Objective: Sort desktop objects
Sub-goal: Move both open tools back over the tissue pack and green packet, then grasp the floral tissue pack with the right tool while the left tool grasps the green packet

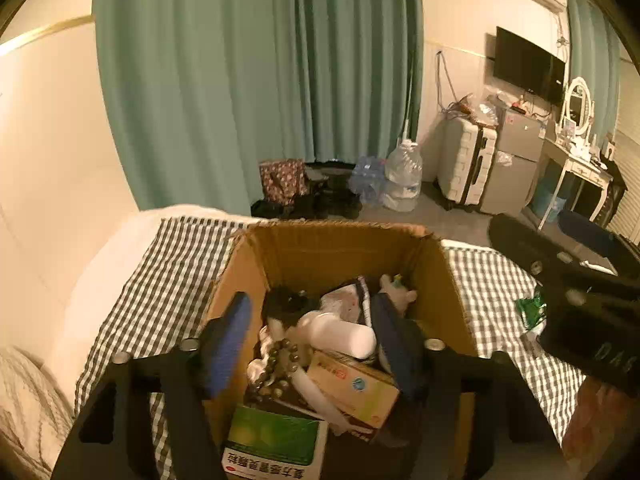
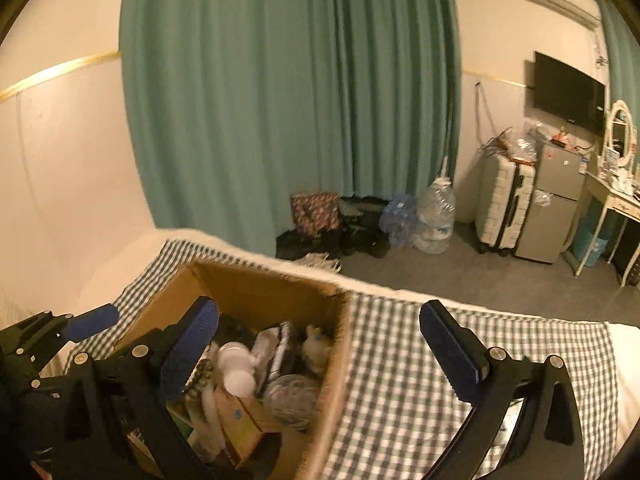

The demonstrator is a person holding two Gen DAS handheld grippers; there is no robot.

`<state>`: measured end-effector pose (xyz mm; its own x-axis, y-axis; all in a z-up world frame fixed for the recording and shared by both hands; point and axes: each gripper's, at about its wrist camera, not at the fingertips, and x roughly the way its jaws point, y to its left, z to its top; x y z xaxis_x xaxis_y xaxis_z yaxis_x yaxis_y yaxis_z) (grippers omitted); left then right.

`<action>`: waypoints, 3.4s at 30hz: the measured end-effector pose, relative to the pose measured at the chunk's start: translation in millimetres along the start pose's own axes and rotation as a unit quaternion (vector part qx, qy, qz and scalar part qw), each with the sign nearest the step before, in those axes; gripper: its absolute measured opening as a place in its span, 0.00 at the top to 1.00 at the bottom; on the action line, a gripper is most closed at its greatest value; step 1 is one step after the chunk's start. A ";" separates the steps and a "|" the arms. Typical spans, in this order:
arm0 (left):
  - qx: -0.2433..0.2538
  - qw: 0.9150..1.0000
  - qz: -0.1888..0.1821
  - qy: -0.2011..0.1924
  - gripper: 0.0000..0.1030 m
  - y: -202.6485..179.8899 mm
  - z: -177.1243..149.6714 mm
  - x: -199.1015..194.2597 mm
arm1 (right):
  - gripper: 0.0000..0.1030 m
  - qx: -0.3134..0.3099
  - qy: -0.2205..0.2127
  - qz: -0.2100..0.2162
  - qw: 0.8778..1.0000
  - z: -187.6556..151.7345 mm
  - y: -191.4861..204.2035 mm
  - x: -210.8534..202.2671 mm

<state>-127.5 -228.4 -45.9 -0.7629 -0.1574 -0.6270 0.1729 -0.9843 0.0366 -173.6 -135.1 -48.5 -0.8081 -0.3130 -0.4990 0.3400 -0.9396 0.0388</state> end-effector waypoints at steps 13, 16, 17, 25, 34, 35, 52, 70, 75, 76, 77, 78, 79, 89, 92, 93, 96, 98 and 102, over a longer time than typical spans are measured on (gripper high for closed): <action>-0.018 0.995 -0.027 -0.098 0.00 -31.3 20.9 -59.3 | 0.00 0.013 -0.054 -0.055 0.997 17.7 -56.7 -77.1; -0.017 0.993 -0.034 -0.115 0.00 -41.8 24.1 -71.4 | 0.00 0.013 -0.060 -0.069 0.996 20.3 -69.9 -92.4; -0.016 0.992 -0.034 -0.119 0.00 -45.9 24.5 -74.7 | 0.00 0.013 -0.062 -0.074 0.995 21.2 -73.7 -97.6; -0.014 0.986 -0.041 -0.158 0.00 -71.9 29.9 -101.2 | 0.00 0.011 -0.083 -0.104 0.991 23.0 -98.8 -140.3; 0.009 0.983 -0.050 -0.179 0.00 -111.4 37.9 -124.5 | 0.00 0.017 -0.096 -0.133 0.986 19.6 -131.7 -186.5; 0.014 0.982 -0.050 -0.182 0.00 -116.6 36.9 -125.6 | 0.00 0.019 -0.097 -0.135 0.986 18.9 -136.2 -191.5; 0.064 0.984 -0.073 -0.150 0.00 -179.7 15.5 -87.4 | 0.00 0.071 -0.034 -0.154 0.985 -33.4 -228.8 -167.4; 0.090 0.990 -0.052 -0.100 0.00 -221.9 -16.1 18.2 | 0.00 0.099 0.073 -0.076 0.989 -109.1 -271.5 -33.8; 0.064 0.994 -0.064 -0.067 0.00 -233.9 -27.1 57.6 | 0.00 0.073 0.138 -0.050 0.986 -126.4 -257.6 7.3; 0.071 0.994 -0.061 -0.059 0.00 -237.8 -29.7 63.7 | 0.00 0.071 0.146 -0.045 0.986 -130.6 -255.8 14.8; 0.082 0.994 -0.055 -0.052 0.00 -242.9 -32.4 70.2 | 0.00 0.069 0.152 -0.040 0.985 -133.7 -253.9 19.7; 0.088 0.994 -0.053 -0.049 0.00 -245.6 -34.4 74.2 | 0.00 0.067 0.155 -0.035 0.985 -136.6 -252.1 24.1; 0.090 0.993 -0.053 -0.047 0.00 -247.4 -34.6 76.8 | 0.00 0.065 0.157 -0.033 0.985 -139.6 -250.3 28.5; 0.075 0.994 -0.074 0.022 0.00 -254.3 -38.8 128.8 | 0.06 0.062 0.222 -0.037 0.972 -164.5 -245.0 74.9; 0.074 0.992 -0.090 0.046 0.00 -263.6 -47.5 144.3 | 0.18 0.044 0.245 -0.046 0.967 -175.3 -239.2 85.7; 0.083 0.991 -0.092 0.052 0.00 -270.8 -50.7 149.9 | 0.21 0.028 0.239 -0.052 0.969 -177.9 -235.7 86.3; 0.107 0.988 -0.094 0.063 0.00 -289.8 -55.7 158.1 | 0.29 0.036 0.234 -0.043 0.971 -177.3 -242.7 83.6; 0.116 0.985 -0.108 0.071 0.00 -301.8 -59.7 160.8 | 0.30 0.052 0.237 -0.042 0.969 -177.5 -254.1 79.9; 0.130 0.980 -0.127 0.080 0.00 -321.0 -64.8 168.3 | 0.30 0.065 0.233 -0.065 0.968 -176.0 -275.8 68.7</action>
<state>-271.0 66.3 -213.6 -0.6496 0.0891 -0.7551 -0.1901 -0.9806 0.0479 -238.2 127.0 -245.8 -0.5259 -0.1226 -0.8417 0.1621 -0.9859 0.0423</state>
